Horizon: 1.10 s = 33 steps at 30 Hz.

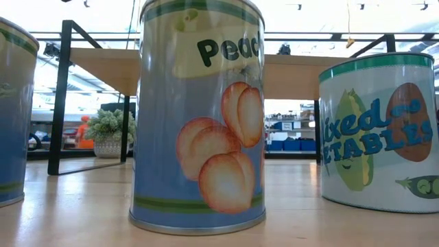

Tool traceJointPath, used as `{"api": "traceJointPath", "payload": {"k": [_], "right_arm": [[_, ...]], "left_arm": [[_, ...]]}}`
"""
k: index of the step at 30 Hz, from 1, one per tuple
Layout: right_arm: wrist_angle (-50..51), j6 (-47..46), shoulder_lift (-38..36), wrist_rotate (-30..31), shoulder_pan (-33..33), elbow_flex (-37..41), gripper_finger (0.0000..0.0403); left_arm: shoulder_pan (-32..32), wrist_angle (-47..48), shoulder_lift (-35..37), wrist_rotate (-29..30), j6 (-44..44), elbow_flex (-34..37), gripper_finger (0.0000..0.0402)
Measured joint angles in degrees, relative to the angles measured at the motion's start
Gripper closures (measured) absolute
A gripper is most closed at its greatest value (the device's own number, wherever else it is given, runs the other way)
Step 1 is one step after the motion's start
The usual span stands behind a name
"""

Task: Pick and place cans onto a shelf
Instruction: Put the canned peaches on the shelf

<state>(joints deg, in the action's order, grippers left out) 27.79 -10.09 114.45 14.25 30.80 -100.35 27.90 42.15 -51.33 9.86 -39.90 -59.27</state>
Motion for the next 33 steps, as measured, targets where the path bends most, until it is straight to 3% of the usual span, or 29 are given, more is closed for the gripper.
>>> {"api": "traceJointPath", "payload": {"k": [10,33], "right_arm": [[-5.7,4.3,2.4,-0.5,-2.3,0.1,0.0004],[-2.3,4.2,6.5,-3.9,-1.3,0.4,0.0003]], "left_arm": [[0.0,3.8,0.0,-2.3,0.0,0.0,0.0157],[0.0,6.8,0.0,-2.2,0.0,0.0,0.0157]]}}
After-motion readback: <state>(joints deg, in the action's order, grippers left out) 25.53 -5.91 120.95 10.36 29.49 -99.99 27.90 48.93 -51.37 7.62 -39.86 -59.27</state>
